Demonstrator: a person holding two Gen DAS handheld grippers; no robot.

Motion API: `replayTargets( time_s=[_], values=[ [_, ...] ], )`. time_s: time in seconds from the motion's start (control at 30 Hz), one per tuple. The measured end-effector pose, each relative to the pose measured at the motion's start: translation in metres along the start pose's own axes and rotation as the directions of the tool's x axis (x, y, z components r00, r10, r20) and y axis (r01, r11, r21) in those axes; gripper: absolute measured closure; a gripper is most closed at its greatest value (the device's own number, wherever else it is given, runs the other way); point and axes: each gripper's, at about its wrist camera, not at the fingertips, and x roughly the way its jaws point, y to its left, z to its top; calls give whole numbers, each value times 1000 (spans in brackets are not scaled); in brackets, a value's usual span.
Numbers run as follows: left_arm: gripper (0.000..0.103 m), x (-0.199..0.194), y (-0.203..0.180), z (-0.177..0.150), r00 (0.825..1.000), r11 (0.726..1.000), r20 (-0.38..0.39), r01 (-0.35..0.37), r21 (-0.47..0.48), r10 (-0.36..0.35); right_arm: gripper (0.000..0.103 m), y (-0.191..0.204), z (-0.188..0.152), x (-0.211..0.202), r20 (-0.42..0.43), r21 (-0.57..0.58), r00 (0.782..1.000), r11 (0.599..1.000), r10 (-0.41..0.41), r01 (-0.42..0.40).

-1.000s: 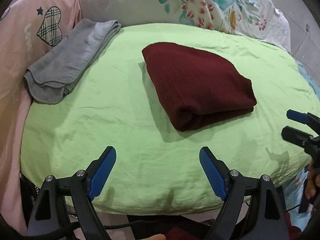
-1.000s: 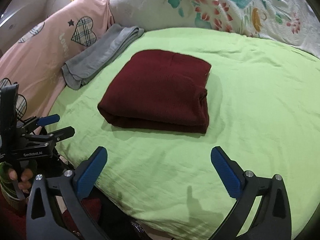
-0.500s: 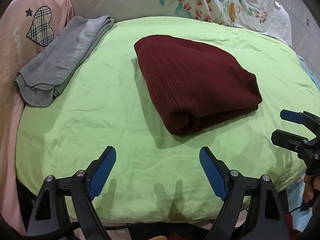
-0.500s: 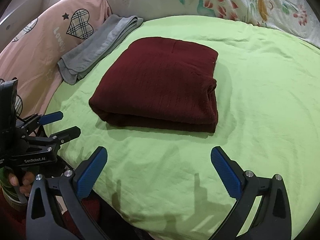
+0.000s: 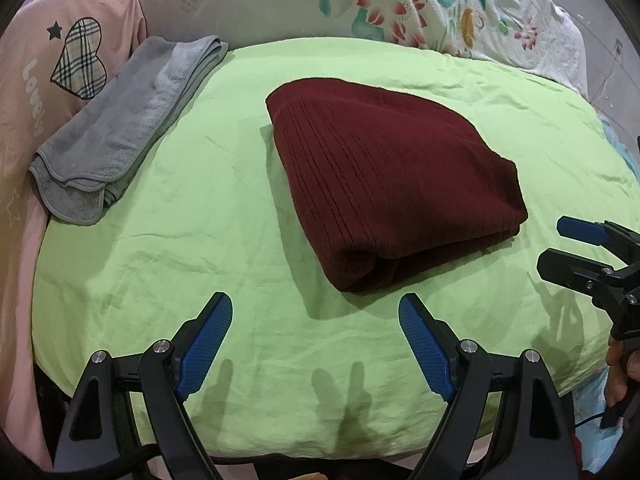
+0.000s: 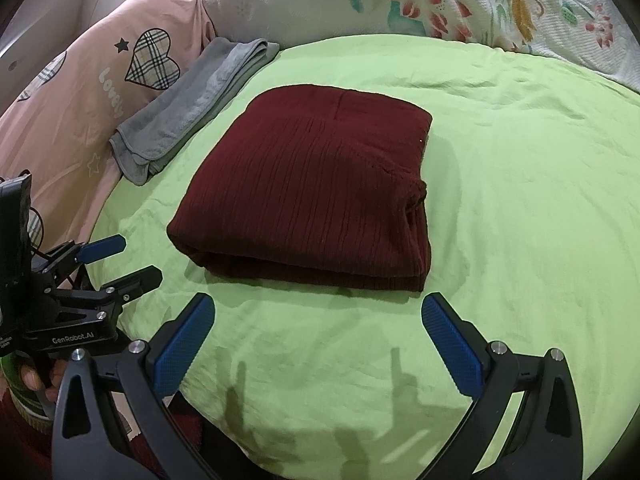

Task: Fold large clothes

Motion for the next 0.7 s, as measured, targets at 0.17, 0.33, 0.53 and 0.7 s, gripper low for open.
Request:
replayTargets(
  time_s=[0.17,0.33,0.53,0.7],
  values=[
    [17,-2,0,3,1000,1000,10,0,-6,0,0,2,2,1,1,-1,1000,1000,1,-1],
    [17,-3,-1,3,1000,1000,16,1,-6,-1,0,3,3,1,1,-3,1000,1000,0,0],
    [17,-7,-2,3,1000,1000,31,5,-2,-4,0,3,3,2,1,-3,1000,1000,2,-2],
    [17,-8,-2,3,999,1000,35,6,-1,-6,0,3,4,2,1,-4,1000,1000,2,-2]
  ],
)
